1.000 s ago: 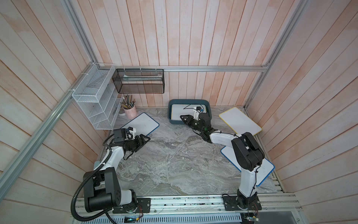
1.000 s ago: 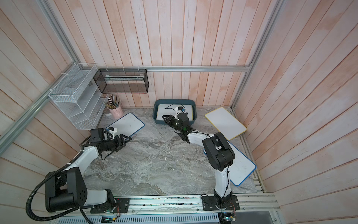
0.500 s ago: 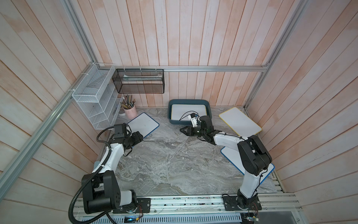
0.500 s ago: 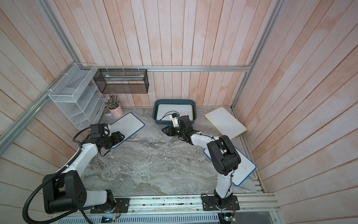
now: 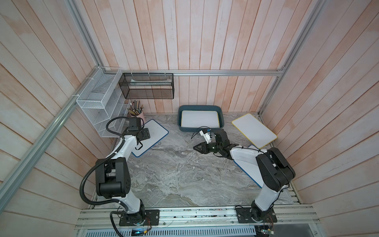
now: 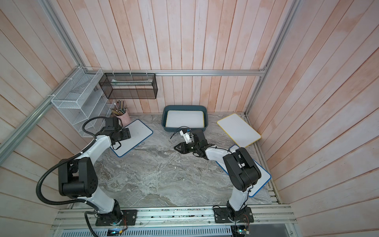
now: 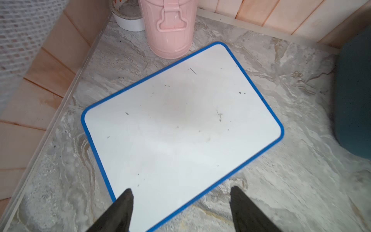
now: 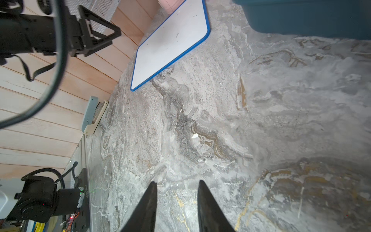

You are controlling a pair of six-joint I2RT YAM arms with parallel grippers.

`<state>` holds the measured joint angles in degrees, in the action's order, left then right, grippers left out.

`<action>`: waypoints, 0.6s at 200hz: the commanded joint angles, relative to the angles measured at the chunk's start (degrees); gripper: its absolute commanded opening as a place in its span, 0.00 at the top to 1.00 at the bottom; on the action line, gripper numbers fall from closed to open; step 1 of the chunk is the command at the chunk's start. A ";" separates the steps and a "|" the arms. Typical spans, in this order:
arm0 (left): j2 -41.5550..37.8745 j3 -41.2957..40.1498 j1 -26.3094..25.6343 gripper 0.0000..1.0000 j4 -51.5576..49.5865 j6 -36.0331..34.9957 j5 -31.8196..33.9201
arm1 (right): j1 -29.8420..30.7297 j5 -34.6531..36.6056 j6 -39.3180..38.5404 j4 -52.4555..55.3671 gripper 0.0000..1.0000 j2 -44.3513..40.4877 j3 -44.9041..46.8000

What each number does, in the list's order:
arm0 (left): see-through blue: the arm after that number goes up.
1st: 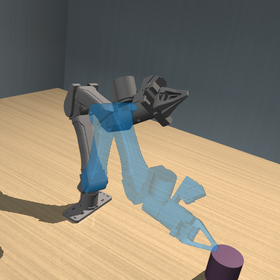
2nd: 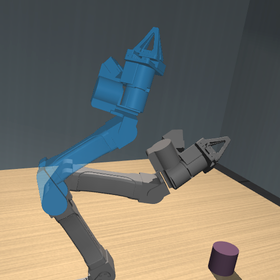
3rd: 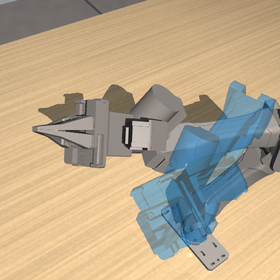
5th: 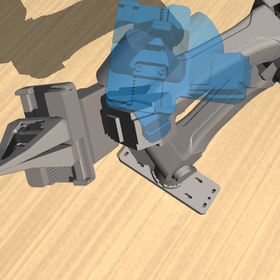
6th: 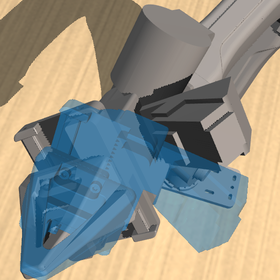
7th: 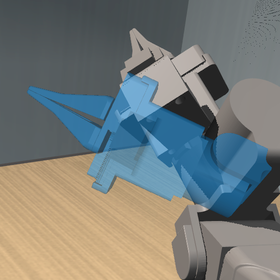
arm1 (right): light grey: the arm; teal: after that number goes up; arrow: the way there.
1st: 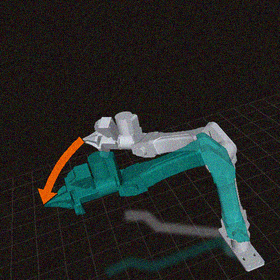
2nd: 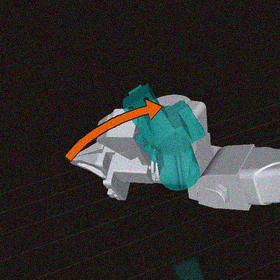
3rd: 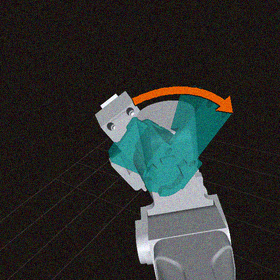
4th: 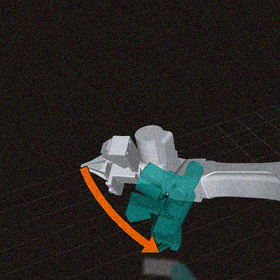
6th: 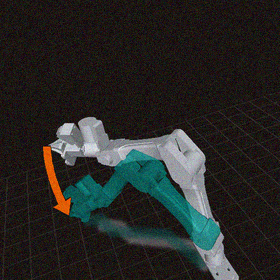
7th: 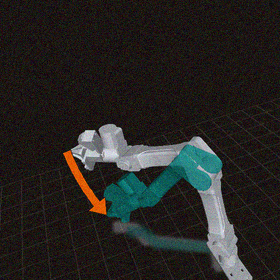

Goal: Put the whiteboard into the storage box
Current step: Move the whiteboard to the center of the board.

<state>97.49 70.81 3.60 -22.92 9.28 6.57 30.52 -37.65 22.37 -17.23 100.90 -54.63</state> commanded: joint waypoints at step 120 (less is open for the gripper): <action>24.68 18.48 8.13 0.17 6.40 -15.57 -5.54 | -2.19 1.40 4.35 -16.43 0.65 -1.18 9.40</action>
<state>118.83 86.21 11.88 -17.96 -4.34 3.92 28.56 -35.92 26.33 -31.05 99.55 -44.34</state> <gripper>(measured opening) 0.830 0.349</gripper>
